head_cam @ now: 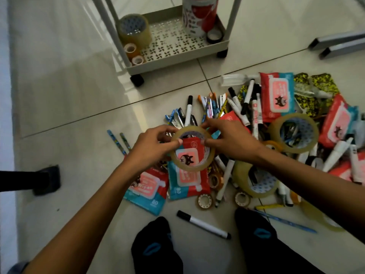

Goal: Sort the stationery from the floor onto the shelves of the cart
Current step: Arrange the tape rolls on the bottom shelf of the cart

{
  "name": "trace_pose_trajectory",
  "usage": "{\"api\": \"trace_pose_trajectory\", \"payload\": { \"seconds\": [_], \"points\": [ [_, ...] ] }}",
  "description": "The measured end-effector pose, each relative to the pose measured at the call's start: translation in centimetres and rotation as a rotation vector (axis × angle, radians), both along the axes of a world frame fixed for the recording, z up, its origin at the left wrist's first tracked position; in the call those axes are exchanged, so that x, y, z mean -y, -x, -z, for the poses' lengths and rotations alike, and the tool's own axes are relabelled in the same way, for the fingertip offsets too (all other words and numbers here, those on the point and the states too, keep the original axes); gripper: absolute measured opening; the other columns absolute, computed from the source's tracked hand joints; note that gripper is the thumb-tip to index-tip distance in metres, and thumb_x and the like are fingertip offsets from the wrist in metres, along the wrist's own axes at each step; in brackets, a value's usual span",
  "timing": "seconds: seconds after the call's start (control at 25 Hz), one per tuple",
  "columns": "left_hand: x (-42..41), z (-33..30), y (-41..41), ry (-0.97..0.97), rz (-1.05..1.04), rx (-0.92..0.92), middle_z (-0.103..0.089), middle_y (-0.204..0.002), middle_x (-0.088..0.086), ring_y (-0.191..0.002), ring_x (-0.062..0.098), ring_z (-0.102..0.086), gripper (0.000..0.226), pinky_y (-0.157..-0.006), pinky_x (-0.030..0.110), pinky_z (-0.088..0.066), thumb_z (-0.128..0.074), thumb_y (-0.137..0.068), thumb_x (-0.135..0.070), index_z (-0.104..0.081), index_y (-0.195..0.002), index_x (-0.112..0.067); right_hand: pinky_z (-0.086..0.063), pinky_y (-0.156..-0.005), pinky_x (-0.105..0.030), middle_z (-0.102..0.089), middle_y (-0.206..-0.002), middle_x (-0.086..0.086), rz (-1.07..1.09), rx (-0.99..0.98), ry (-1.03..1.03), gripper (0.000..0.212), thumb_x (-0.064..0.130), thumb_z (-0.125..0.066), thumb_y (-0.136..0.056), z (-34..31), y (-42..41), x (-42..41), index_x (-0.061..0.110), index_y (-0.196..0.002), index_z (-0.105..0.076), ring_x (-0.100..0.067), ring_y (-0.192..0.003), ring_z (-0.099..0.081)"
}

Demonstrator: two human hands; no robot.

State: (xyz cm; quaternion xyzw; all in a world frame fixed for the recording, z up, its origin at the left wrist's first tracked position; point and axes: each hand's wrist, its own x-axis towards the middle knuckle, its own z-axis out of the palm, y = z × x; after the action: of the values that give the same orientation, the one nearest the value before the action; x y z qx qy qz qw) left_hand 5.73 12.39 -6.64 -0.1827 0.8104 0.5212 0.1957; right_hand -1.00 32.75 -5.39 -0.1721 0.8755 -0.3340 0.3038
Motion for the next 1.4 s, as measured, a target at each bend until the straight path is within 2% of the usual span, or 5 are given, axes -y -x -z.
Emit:
{"api": "trace_pose_trajectory", "payload": {
  "seconds": [0.16,0.4,0.64,1.0,1.4],
  "points": [
    [-2.9,-0.4,2.2,-0.081,-0.031,-0.044,-0.073,-0.093,0.004,-0.077,0.016,-0.073,0.027,-0.068,0.038,-0.061,-0.069,-0.085,-0.021,-0.064,-0.112,-0.022,-0.056,-0.074,-0.030,-0.065,-0.107,0.007,0.233,-0.018,-0.013,0.050,0.056,-0.061,-0.082,-1.0,-0.7,-5.9,0.025,-0.122,-0.057,-0.008,-0.089,-0.064],
    [-6.6,0.6,3.7,-0.130,-0.007,-0.067,-0.071,-0.095,0.005,-0.080,0.019,-0.072,0.020,-0.068,0.043,-0.061,-0.069,-0.086,-0.024,-0.063,-0.105,-0.026,-0.050,-0.088,-0.041,-0.032,-0.133,-0.003,0.082,-0.205,-0.478,0.106,0.092,-0.047,-0.053,1.1,-6.5,-11.2,0.032,-0.139,-0.030,-0.024,-0.122,-0.039],
    [-7.5,0.6,4.0,-0.145,-0.041,-0.051,-0.071,-0.099,0.007,-0.080,0.019,-0.073,0.027,-0.069,0.040,-0.061,-0.064,-0.089,-0.023,-0.059,-0.115,-0.019,-0.053,-0.081,-0.041,-0.016,-0.139,-0.009,0.022,-0.121,-0.579,0.111,0.070,-0.071,-0.060,2.4,-7.8,-11.6,0.035,-0.145,-0.007,-0.031,-0.125,-0.033],
    [-5.1,-1.1,5.3,-0.227,-0.278,-0.100,-0.072,-0.093,0.007,-0.074,0.018,-0.073,0.022,-0.060,0.030,-0.059,-0.065,-0.089,-0.023,-0.061,-0.110,-0.017,-0.042,-0.100,-0.049,-0.020,-0.136,-0.002,0.096,-0.106,-0.349,0.111,0.070,-0.067,-0.057,-2.3,-2.7,-9.9,0.043,-0.145,-0.005,-0.031,-0.129,-0.030],
    [0.2,-4.9,21.6,-0.290,-0.529,-0.294,-0.063,-0.113,0.015,-0.089,0.026,-0.068,0.040,-0.056,0.028,-0.057,-0.064,-0.090,-0.026,-0.054,-0.122,-0.005,-0.032,-0.101,-0.034,-0.022,-0.140,-0.002,0.275,-0.360,-0.109,0.107,0.057,-0.073,-0.065,-4.9,10.6,-3.1,0.031,-0.149,-0.012,-0.025,-0.131,-0.025]
  ]
}}
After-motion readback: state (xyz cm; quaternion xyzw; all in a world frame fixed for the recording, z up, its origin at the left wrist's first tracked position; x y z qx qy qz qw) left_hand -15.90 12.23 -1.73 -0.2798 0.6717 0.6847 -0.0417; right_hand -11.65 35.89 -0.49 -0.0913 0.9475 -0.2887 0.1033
